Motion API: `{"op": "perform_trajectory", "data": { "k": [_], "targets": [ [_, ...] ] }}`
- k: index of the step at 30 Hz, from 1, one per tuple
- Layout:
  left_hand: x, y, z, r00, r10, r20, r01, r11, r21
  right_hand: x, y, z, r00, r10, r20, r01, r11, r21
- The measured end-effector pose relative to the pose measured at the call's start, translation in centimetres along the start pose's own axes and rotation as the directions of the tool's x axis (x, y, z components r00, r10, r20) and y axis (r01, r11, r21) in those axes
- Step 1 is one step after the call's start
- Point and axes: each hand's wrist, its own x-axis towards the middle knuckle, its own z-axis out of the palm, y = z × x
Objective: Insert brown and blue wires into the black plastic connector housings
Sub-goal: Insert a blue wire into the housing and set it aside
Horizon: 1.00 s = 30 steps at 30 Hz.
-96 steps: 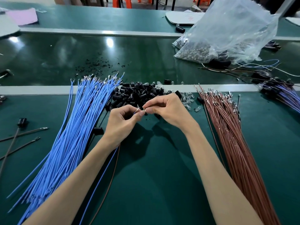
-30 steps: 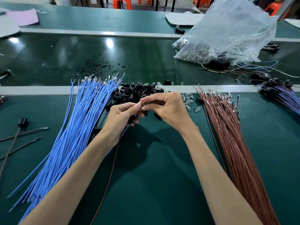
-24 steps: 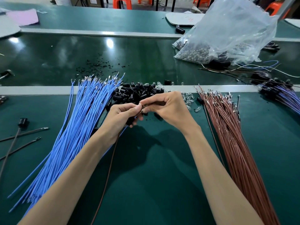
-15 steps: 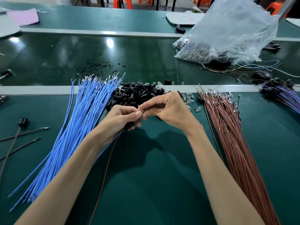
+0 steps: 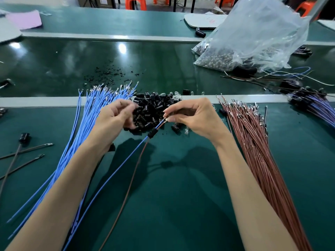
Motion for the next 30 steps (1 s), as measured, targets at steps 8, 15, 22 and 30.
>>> {"op": "perform_trajectory", "data": {
  "k": [8, 15, 22, 30],
  "targets": [
    [-1.5, 0.2, 0.7, 0.807, -0.188, 0.560, 0.114, 0.980, 0.165, 0.0, 0.1, -0.1, 1.000, -0.029, -0.010, 0.029, 0.999, -0.022],
    [-1.7, 0.7, 1.5, 0.857, -0.128, 0.499, 0.101, 0.992, 0.081, -0.1, 0.0, -0.2, 0.999, -0.036, -0.009, 0.036, 0.999, 0.006],
    [-1.7, 0.7, 1.7, 0.869, -0.098, 0.485, 0.095, 0.995, 0.029, 0.0, -0.1, 0.5, 0.999, -0.052, -0.004, 0.052, 0.997, 0.059],
    [-1.5, 1.0, 1.6, 0.917, -0.106, 0.385, 0.087, 0.994, 0.067, 0.2, 0.1, 1.4, 0.995, -0.070, -0.068, 0.070, 0.997, -0.014]
  ]
}}
